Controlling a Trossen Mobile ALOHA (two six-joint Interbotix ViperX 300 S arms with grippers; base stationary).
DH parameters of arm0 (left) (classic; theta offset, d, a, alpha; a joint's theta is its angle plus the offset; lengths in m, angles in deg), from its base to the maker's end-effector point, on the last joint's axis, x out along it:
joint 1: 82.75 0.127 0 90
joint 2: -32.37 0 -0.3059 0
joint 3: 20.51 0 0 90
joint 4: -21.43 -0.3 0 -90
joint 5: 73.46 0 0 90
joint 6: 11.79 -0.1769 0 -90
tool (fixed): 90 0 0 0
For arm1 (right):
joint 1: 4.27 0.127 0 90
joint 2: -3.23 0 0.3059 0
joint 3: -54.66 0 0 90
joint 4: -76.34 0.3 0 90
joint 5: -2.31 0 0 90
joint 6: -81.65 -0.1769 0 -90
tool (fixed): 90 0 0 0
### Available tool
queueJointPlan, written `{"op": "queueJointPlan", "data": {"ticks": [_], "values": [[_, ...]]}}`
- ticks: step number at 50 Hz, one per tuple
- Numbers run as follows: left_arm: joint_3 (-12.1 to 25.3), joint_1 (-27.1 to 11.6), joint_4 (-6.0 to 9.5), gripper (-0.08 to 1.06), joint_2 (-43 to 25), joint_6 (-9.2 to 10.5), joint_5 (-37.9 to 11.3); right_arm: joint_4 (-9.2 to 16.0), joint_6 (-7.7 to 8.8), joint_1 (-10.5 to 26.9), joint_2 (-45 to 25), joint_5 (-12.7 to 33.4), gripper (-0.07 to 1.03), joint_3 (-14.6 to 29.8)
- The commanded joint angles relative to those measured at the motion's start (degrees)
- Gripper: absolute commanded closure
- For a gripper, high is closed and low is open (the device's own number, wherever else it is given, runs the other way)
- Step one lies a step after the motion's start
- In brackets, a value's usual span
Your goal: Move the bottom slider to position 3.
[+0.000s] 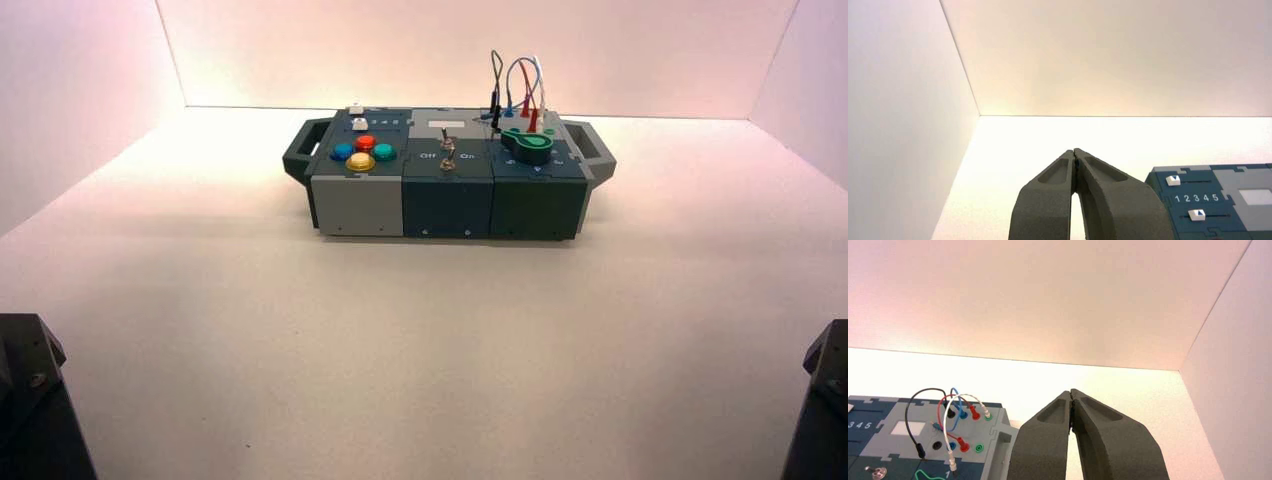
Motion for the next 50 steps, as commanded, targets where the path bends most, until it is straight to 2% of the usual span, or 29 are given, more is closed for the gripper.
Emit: {"op": "queueJointPlan", "data": {"ticks": [1, 11, 29, 34, 37, 43, 45, 50], "values": [[0.3, 0.1, -0.09, 1.0, 0.4, -0.18, 2.0, -0.2, 0.09, -0.4, 0.2, -1.1, 0.99, 0.8], [-1.1, 0.1, -0.09, 1.0, -0.7, -0.18, 6.5, -0.2, 0.09, -0.4, -0.1, -1.3, 0.99, 0.5], [-0.3, 0.1, -0.09, 1.0, -2.3, -0.09, 5.9, -0.4, 0.09, -0.4, -0.3, -0.7, 0.99, 0.9], [0.7, -0.2, -0.09, 1.0, -2.1, 0.0, 2.5, -0.4, 0.09, -0.2, -0.1, 1.2, 0.99, 1.2], [1.8, -0.4, -0.09, 1.0, -1.9, 0.09, -1.4, -0.3, 0.0, 0.5, 0.2, 4.5, 0.99, 2.0], [3.9, -1.3, 0.0, 1.0, -1.9, 0.09, -9.1, -0.3, 0.0, 2.7, 1.1, 10.6, 0.99, 3.5], [4.1, -1.5, 0.0, 1.0, -1.9, 0.18, -9.7, -0.3, 0.0, 3.2, 1.2, 11.4, 0.99, 3.7], [5.8, -3.1, 0.09, 1.0, -2.4, 0.18, -15.4, 0.0, 0.0, 6.4, 1.2, 16.2, 0.99, 5.1]]}}
